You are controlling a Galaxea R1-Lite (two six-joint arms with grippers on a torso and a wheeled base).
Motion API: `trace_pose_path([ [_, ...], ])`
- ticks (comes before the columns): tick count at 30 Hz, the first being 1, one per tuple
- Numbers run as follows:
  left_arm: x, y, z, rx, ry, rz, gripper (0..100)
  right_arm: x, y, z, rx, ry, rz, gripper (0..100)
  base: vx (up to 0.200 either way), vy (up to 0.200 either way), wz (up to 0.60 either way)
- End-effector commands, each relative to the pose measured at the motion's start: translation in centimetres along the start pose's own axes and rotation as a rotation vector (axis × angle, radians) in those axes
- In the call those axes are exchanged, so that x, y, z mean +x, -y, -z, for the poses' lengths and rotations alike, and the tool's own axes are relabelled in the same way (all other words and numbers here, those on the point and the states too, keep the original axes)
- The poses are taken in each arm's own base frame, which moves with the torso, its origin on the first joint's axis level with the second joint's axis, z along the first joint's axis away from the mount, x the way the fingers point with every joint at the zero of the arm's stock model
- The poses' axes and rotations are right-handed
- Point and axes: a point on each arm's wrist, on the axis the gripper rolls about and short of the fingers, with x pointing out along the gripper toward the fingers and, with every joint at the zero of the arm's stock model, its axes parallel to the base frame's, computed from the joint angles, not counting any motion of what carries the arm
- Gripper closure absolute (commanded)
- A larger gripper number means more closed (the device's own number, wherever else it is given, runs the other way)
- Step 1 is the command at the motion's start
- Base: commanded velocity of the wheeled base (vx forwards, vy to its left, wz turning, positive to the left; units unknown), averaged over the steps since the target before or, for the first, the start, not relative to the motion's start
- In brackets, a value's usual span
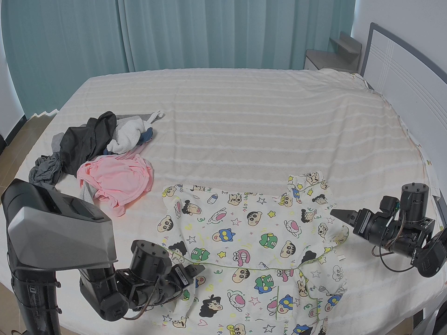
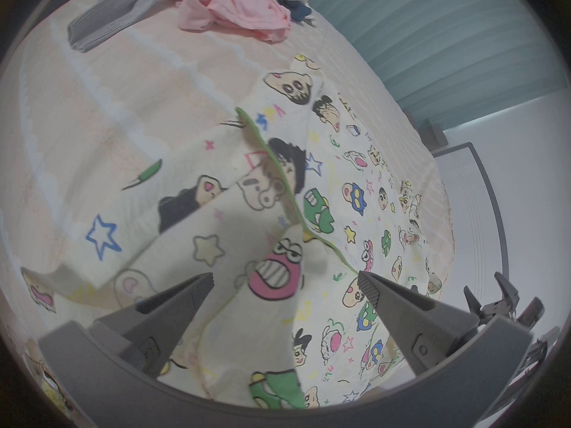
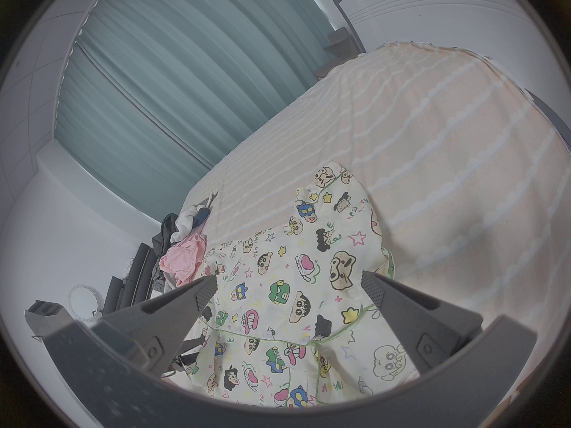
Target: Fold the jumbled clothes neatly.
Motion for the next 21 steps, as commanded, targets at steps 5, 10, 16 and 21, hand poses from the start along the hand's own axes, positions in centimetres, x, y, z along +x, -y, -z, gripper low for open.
trace_pose_path([
  [5,1.4,1.0,2.4,0.109,0.013,-0.025,0,0.0,0.0,0.0,0.001,0.001,0.0,0,0.0,0.0,0.0],
  [10,1.9,1.2,2.7,0.15,0.054,-0.043,0,-0.1,0.0,-0.1,-0.001,0.005,-0.003,0,0.0,0.0,0.0],
  [16,0.8,2.7,1.8,0.071,0.092,0.022,0,0.0,0.0,0.0,0.002,0.003,0.0,0,0.0,0.0,0.0],
  [21,-1.2,4.0,0.5,0.005,0.135,0.091,0,-0.1,0.1,0.1,0.002,-0.002,0.002,0,0.0,0.0,0.0],
])
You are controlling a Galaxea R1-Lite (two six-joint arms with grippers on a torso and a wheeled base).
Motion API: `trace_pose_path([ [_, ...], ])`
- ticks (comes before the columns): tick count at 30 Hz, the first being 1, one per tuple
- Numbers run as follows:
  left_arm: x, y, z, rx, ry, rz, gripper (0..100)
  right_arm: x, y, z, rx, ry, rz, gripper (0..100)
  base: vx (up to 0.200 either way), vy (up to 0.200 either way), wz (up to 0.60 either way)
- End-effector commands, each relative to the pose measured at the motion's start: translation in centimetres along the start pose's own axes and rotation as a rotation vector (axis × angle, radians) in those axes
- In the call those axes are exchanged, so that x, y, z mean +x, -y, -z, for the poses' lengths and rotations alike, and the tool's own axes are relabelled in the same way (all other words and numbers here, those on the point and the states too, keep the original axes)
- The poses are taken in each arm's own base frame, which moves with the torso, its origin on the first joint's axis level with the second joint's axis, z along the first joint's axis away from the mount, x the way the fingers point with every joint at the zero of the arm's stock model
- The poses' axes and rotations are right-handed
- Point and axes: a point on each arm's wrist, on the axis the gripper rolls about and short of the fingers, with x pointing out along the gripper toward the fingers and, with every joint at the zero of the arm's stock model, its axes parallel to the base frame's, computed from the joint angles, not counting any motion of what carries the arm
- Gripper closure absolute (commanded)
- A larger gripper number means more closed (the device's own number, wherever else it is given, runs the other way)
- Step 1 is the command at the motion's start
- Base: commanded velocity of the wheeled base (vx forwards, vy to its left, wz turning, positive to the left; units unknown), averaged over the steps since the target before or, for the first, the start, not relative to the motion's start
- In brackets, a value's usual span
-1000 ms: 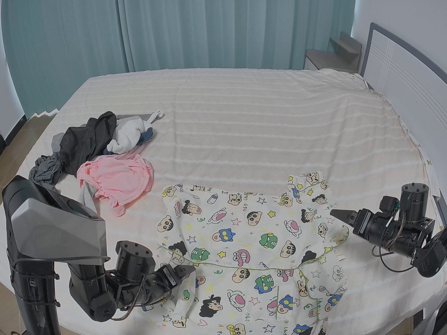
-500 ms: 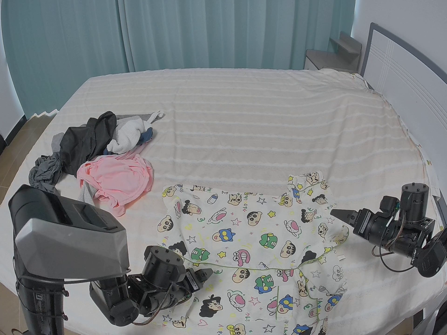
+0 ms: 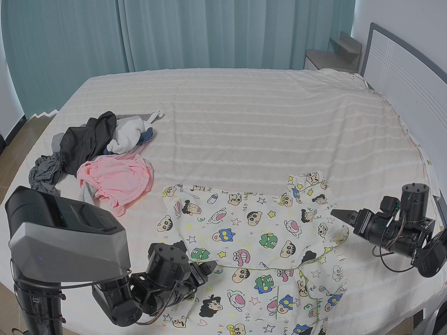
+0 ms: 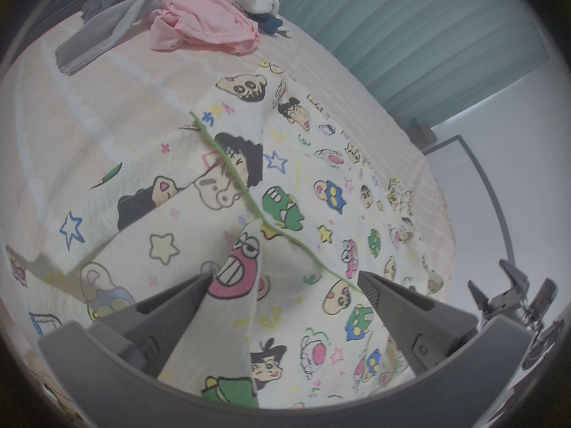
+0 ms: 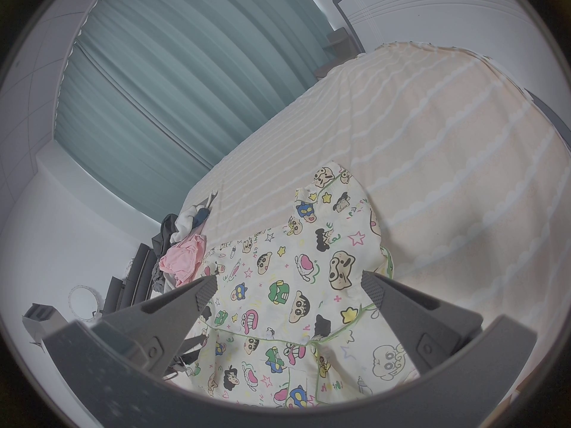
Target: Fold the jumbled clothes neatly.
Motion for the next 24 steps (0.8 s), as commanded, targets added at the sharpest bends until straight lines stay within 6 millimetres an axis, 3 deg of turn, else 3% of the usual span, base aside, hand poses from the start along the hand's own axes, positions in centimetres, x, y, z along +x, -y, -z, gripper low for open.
trace_pose_path([
  [1,-2.3,1.6,-1.9,-0.064,0.058,0.083,0,0.0,0.0,0.1,0.0,-0.003,0.0,0,0.0,0.0,0.0],
  [8,-5.0,3.1,-3.9,-0.1,0.12,0.177,0,-0.1,0.0,0.0,0.0,0.002,-0.002,0,0.0,0.0,0.0],
  [11,-5.2,3.1,-4.1,-0.097,0.125,0.177,0,-0.2,0.0,0.0,0.0,0.003,-0.002,0,0.0,0.0,0.0],
  [14,-4.4,1.7,-4.0,-0.044,0.109,0.091,0,-0.2,0.0,0.0,0.0,0.003,-0.002,0,0.0,0.0,0.0],
  [17,-2.1,-0.3,-3.1,-0.007,0.068,-0.009,0,-0.1,0.0,0.0,0.0,0.002,-0.002,0,0.0,0.0,0.0],
  [24,0.1,-1.7,-1.0,0.101,-0.009,-0.078,0,-0.1,-0.1,0.0,-0.002,0.002,-0.001,0,0.0,0.0,0.0],
])
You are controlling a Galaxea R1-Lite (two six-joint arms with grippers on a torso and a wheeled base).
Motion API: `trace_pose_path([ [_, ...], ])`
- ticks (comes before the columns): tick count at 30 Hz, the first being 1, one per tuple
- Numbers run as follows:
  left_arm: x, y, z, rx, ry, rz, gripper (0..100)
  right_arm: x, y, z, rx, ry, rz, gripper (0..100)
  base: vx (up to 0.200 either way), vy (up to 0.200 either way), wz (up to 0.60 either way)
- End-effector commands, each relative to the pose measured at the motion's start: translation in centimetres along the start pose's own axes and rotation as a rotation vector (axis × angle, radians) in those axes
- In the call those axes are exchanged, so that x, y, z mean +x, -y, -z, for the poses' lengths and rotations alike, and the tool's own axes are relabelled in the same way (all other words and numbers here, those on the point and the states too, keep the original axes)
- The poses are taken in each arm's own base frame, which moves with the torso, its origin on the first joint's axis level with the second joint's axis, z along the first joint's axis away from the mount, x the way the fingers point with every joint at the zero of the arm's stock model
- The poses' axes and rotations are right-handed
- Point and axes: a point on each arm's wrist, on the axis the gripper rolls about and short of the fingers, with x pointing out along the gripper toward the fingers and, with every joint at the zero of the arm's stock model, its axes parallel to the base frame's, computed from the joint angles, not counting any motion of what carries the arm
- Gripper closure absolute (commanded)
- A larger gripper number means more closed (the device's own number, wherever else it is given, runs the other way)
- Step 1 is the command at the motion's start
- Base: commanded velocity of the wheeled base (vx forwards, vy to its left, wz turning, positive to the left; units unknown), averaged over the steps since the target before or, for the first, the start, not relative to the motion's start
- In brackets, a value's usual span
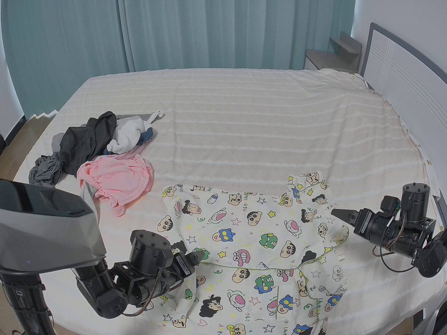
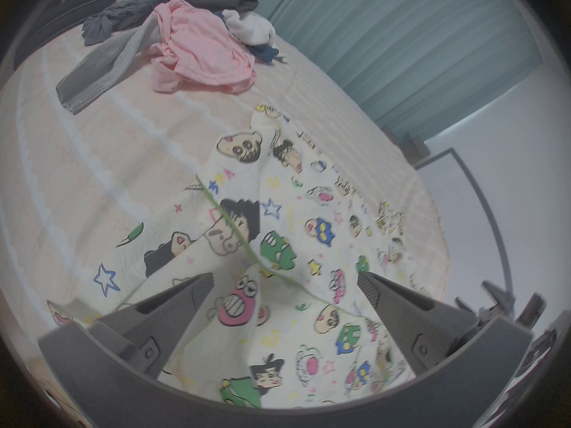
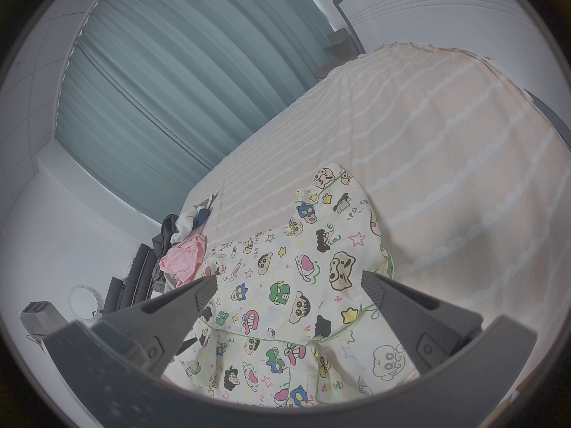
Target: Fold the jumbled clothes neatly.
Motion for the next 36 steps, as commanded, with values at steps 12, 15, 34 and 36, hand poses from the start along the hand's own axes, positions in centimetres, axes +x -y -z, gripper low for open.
trace_pose_path([
  [12,3.6,0.2,5.0,0.169,-0.124,-0.013,0,0.1,0.0,0.1,-0.001,-0.004,0.002,0,0.0,0.0,0.0],
  [15,3.5,0.5,4.8,0.119,-0.117,0.012,0,0.0,0.0,0.1,-0.001,-0.003,0.004,0,0.0,0.0,0.0],
  [34,-5.0,4.7,-2.8,-0.187,-0.002,0.353,0,-0.1,0.0,0.0,-0.001,0.005,0.001,0,0.0,0.0,0.0],
  [36,-5.1,4.6,-3.2,-0.189,0.017,0.351,0,-0.3,0.1,0.1,0.0,0.0,0.005,0,0.0,0.0,0.0],
])
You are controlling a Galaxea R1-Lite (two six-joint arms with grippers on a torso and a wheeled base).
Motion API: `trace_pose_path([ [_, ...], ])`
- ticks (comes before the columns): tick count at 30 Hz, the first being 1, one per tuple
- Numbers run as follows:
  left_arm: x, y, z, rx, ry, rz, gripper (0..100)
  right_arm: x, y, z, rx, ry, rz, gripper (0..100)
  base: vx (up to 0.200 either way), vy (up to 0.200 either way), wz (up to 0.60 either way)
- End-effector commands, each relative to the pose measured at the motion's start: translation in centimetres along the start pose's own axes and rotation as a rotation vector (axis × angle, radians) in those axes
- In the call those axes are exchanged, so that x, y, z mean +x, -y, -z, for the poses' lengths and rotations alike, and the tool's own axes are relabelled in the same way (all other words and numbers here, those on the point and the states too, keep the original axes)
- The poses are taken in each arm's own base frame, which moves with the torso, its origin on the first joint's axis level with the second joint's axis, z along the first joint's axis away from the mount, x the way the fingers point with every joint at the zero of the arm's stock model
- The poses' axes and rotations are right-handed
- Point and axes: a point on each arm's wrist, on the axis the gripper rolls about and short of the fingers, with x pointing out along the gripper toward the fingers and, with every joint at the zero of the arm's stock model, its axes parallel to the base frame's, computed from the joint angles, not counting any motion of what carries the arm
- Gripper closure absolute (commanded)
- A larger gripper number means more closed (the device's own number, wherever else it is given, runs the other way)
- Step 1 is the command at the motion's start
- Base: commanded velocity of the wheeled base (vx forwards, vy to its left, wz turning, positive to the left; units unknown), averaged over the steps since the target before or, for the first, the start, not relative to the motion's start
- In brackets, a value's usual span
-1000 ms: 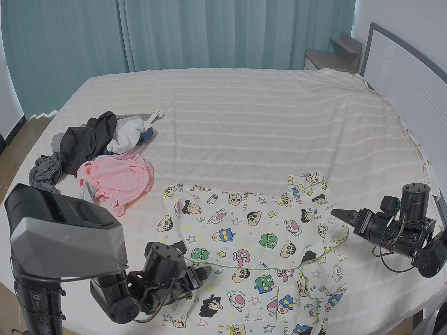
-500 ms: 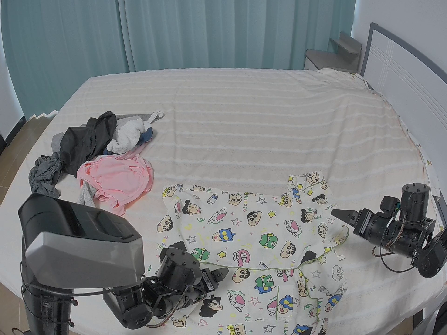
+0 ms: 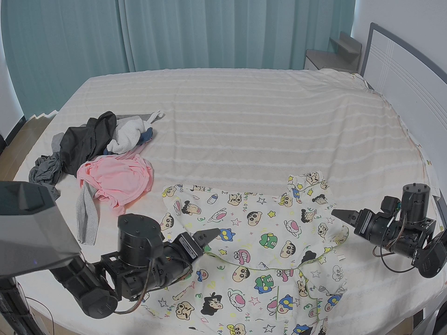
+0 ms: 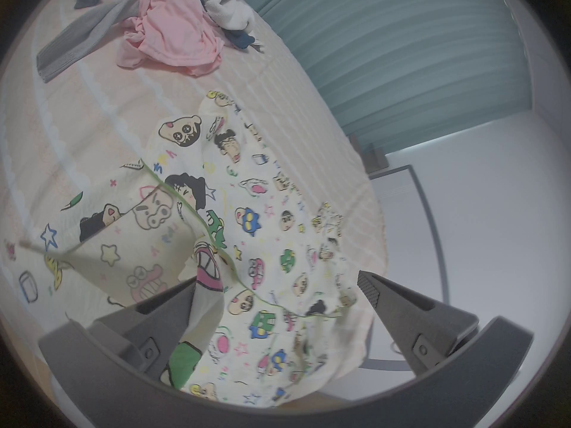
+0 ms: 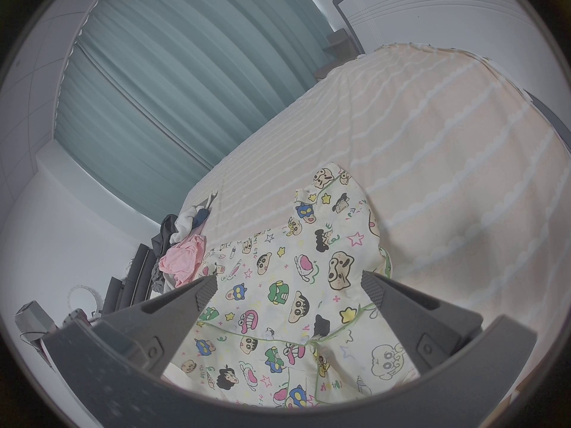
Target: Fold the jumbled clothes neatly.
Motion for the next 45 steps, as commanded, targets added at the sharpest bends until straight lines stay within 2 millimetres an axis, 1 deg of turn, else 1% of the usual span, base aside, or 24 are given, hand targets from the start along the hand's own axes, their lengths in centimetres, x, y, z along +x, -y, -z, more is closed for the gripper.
trace_pose_path([
  [1,-2.0,1.5,-1.9,-0.018,0.066,0.074,0,-0.2,0.1,0.1,0.0,-0.002,0.002,0,0.0,0.0,0.0],
  [4,-2.3,1.2,-3.1,-0.015,0.11,0.064,0,-0.3,0.2,0.2,0.002,-0.005,0.005,0,0.0,0.0,0.0],
  [5,-2.3,1.2,-3.1,-0.015,0.11,0.064,0,-0.3,0.2,0.2,0.002,-0.005,0.005,0,0.0,0.0,0.0],
  [7,-2.5,0.4,-4.3,0.055,0.165,0.025,0,-0.3,0.2,0.2,0.002,-0.005,0.007,0,0.0,0.0,0.0],
  [9,-2.6,-0.2,-5.1,0.092,0.202,-0.006,0,-0.3,0.2,0.2,0.002,-0.005,0.008,0,0.0,0.0,0.0],
  [14,-3.1,-1.4,-6.4,0.14,0.253,-0.066,0,-0.3,0.2,0.3,0.001,-0.009,0.008,0,0.0,0.0,0.0],
  [20,-3.3,-3.3,-5.4,0.182,0.201,-0.146,0,-0.3,0.3,0.3,0.001,-0.009,0.01,0,0.0,0.0,0.0],
  [24,-2.8,-5.2,-4.1,0.221,0.117,-0.216,0,-0.3,1.1,0.0,0.008,-0.002,0.038,0,0.0,0.0,0.0],
  [26,-2.5,-6.5,-3.6,0.264,0.067,-0.264,0,-0.3,1.5,-0.2,0.012,0.0,0.05,0,0.0,0.0,0.0],
  [28,-2.0,-7.6,-3.5,0.296,0.042,-0.305,0,-0.4,1.9,-0.1,0.006,-0.008,0.053,0,0.0,0.0,0.0],
  [29,-1.9,-7.7,-3.5,0.295,0.041,-0.309,0,-0.5,1.9,-0.1,0.007,-0.01,0.052,0,0.0,0.0,0.0],
  [30,-1.3,-8.3,-3.9,0.295,0.048,-0.321,0,-0.6,2.1,-0.1,0.002,-0.017,0.049,0,0.0,0.0,0.0],
  [32,-0.1,-8.5,-4.6,0.284,0.078,-0.308,0,-0.6,2.2,-0.1,0.002,-0.019,0.047,0,0.0,0.0,0.0],
  [34,0.2,-8.6,-4.9,0.282,0.085,-0.308,0,-0.7,2.2,-0.1,0.003,-0.021,0.048,0,0.0,0.0,0.0],
  [35,1.0,-9.1,-5.2,0.274,0.088,-0.318,0,-0.7,2.2,-0.1,0.003,-0.022,0.047,0,0.0,0.0,0.0],
  [37,1.2,-9.3,-5.1,0.272,0.084,-0.323,0,-0.7,2.2,0.0,0.003,-0.023,0.048,0,0.0,0.0,0.0],
  [38,1.7,-9.7,-5.0,0.271,0.077,-0.331,0,-0.7,2.3,0.0,0.003,-0.024,0.049,0,0.0,0.0,0.0],
  [41,2.4,-9.8,-5.2,0.261,0.085,-0.325,0,-0.7,2.3,0.1,0.004,-0.028,0.051,0,0.0,0.0,0.0],
  [45,3.3,-9.2,-5.8,0.186,0.125,-0.292,0,-0.7,2.3,0.1,0.003,-0.028,0.048,0,0.0,0.0,0.0],
])
